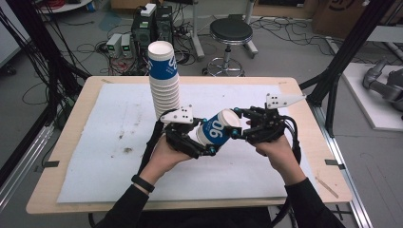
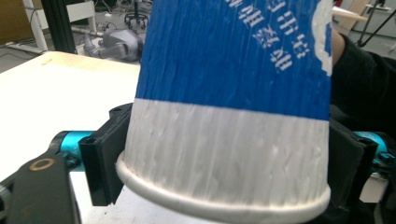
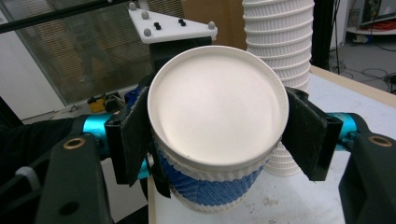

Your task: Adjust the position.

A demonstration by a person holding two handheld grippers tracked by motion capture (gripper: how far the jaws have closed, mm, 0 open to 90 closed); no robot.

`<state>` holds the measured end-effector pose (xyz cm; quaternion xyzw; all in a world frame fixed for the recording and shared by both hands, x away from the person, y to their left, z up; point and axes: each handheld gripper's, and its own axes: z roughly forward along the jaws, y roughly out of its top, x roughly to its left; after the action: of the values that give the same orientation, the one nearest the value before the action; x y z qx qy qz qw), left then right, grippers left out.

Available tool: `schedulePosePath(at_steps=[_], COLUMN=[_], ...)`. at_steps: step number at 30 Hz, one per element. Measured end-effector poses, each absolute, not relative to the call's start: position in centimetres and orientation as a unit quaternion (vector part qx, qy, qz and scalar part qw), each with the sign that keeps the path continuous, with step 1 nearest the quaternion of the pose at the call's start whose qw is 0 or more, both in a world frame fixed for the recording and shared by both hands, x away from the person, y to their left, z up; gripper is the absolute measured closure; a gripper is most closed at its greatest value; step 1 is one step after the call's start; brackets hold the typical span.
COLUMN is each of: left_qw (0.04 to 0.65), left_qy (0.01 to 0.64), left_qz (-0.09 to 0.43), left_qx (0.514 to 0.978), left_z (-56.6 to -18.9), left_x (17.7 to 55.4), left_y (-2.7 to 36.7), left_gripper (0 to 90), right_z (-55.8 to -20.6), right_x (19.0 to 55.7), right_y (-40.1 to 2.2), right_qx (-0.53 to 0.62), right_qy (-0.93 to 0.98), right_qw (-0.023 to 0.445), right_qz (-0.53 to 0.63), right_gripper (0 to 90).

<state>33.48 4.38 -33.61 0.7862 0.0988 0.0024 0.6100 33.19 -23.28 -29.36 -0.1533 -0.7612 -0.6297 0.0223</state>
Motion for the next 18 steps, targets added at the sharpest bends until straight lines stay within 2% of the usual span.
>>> schedulePosePath(at_steps=[8, 11, 13, 18], left_qw=[0.605, 0.600, 0.595, 0.574], left_qy=[0.094, 0.095, 0.094, 0.092], left_qz=[0.005, 0.008, 0.008, 0.013], left_qx=[0.791, 0.794, 0.798, 0.814], left_z=[-33.33, -33.11, -33.00, -32.80], left_x=[33.41, 33.38, 33.45, 33.40], left_y=[4.71, 4.87, 5.05, 5.02], left_gripper=[20.1, 20.2, 20.3, 20.5], right_z=[-29.50, -29.40, -29.25, -28.65], right_x=[33.26, 33.22, 33.23, 33.08], right_y=[-23.29, -23.42, -23.59, -23.94], right_qx=[-0.149, -0.145, -0.148, -0.149], right_qy=[-0.764, -0.765, -0.768, -0.772], right_qw=[0.027, 0.022, 0.016, 0.006], right_qz=[-0.627, -0.627, -0.622, -0.617], right_gripper=[29.6, 26.5, 20.9, 19.1])
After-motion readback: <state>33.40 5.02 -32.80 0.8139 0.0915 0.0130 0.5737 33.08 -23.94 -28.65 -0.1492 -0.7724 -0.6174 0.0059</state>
